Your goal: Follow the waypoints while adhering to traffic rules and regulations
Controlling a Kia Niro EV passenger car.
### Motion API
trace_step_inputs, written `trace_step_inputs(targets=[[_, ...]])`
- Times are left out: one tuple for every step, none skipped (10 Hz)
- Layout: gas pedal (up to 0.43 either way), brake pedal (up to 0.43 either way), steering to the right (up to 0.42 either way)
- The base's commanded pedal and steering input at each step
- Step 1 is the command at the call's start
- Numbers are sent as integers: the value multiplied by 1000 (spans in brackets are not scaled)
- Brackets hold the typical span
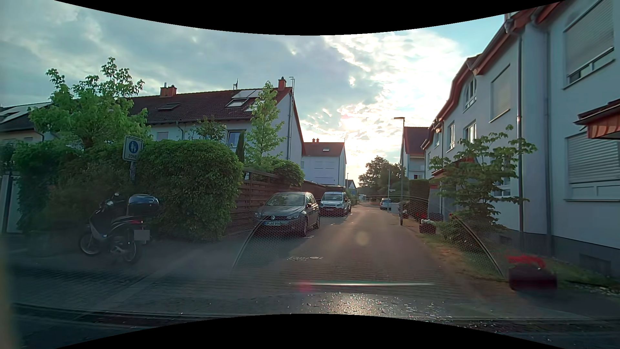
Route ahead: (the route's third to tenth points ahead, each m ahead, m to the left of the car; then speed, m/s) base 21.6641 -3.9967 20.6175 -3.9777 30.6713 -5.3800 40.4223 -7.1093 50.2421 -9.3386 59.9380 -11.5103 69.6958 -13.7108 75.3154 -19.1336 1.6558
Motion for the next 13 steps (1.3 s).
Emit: trace_step_inputs(targets=[[0,0,-114],[0,0,-101],[0,0,-81],[0,0,-53],[0,0,-30],[0,0,5],[0,0,25],[0,0,46],[0,0,65],[0,0,75],[0,0,90],[0,0,102],[0,0,109]])
